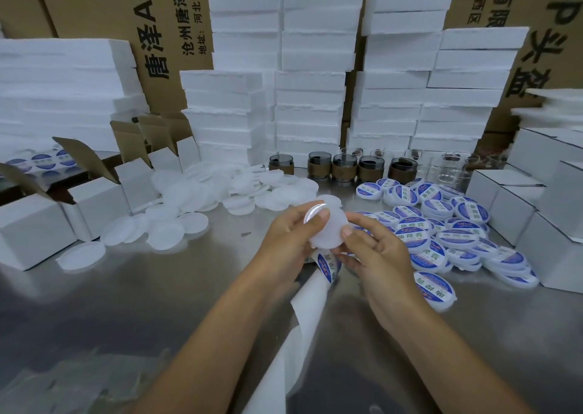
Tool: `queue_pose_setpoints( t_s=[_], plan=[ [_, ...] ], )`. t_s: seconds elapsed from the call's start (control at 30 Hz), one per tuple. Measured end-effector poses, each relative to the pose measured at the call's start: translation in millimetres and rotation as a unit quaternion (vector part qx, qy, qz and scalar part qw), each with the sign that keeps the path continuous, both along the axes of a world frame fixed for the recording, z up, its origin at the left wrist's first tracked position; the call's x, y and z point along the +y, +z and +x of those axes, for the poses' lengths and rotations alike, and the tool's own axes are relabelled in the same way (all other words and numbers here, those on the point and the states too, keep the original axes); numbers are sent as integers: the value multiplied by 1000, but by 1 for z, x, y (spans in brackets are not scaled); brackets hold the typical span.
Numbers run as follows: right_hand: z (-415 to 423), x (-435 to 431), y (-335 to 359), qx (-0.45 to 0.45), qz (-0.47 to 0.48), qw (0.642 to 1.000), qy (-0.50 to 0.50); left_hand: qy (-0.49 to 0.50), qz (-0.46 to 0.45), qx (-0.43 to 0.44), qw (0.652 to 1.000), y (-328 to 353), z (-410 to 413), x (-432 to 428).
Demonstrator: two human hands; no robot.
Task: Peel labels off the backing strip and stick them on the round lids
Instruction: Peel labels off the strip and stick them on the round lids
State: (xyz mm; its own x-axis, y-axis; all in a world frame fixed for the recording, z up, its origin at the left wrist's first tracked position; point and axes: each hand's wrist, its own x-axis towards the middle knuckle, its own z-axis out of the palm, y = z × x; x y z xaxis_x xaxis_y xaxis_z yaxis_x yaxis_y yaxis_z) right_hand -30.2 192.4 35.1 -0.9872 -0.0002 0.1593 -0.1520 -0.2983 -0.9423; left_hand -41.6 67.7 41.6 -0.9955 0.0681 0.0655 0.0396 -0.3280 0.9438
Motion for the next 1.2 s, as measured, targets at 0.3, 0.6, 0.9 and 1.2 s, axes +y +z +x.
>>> queue_pose_setpoints(
  t_s=[0.3,0.6,0.9,1.2],
  plan=[
    [0,-1,-4,2,15,1000,20,-16,6,11,1000,-5,-3,0],
    [-11,18,-15,74,349,923,-146,30,128,-12,991,-13,-1,4],
    [-8,10,-14,23,413,910,-6,18,204,-35,978,-7,4,-3],
    [-15,20,-8,-17,141,989,-30,97,144,-26,985,-2,-1,-9]
  ],
)
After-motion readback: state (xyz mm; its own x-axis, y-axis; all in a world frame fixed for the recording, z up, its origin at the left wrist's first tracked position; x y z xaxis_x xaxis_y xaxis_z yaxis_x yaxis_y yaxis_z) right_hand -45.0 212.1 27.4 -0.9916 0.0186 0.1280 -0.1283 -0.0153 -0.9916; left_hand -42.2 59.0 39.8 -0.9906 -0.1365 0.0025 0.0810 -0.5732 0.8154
